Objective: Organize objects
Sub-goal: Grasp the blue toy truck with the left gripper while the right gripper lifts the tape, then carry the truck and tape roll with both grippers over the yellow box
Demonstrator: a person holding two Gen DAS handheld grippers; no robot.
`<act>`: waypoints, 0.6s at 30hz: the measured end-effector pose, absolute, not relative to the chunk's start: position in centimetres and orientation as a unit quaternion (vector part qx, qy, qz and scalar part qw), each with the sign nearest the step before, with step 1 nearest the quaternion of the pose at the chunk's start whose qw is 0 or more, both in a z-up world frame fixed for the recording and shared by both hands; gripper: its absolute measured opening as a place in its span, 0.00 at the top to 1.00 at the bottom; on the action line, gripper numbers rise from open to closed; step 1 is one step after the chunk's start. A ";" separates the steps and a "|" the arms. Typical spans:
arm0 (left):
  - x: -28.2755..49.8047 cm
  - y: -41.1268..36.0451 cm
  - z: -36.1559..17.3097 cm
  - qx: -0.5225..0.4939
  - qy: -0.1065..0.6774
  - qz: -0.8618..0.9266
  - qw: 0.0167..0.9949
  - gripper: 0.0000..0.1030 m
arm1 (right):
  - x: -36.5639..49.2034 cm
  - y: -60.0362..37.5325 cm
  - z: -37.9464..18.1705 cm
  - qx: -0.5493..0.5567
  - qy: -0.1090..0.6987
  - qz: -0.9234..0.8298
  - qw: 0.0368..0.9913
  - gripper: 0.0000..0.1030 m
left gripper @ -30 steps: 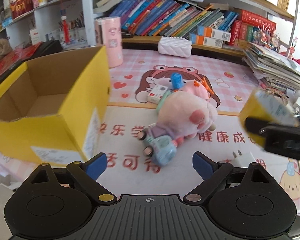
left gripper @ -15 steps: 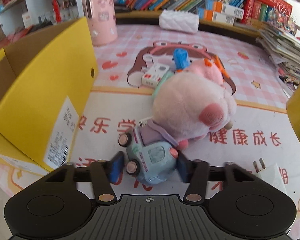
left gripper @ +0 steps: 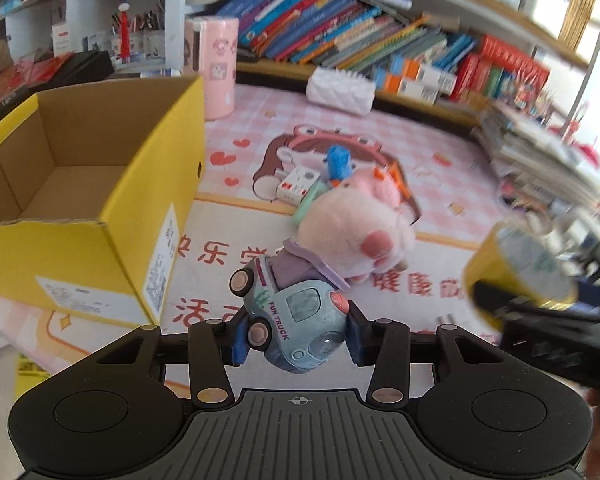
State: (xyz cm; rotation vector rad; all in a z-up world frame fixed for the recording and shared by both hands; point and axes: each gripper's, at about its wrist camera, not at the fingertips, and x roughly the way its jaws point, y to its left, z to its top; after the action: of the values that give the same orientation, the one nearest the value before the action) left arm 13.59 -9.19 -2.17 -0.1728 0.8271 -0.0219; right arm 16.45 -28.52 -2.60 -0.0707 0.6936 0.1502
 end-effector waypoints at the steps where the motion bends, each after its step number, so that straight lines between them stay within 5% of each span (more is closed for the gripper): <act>1: 13.2 -8.9 -1.8 -0.089 0.397 -0.014 0.913 0.58 | 16.2 -28.2 -2.6 -0.035 0.341 0.073 0.936 0.12; 18: 5.2 1.5 0.9 -0.098 0.339 -0.024 0.935 0.58 | 8.5 -17.8 -0.9 -0.052 0.328 0.080 0.940 0.12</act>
State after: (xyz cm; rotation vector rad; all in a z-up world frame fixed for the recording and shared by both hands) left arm 5.19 1.46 0.91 -0.2002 0.6923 -0.0499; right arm 8.53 -17.81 -0.85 -0.1069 0.6700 0.1630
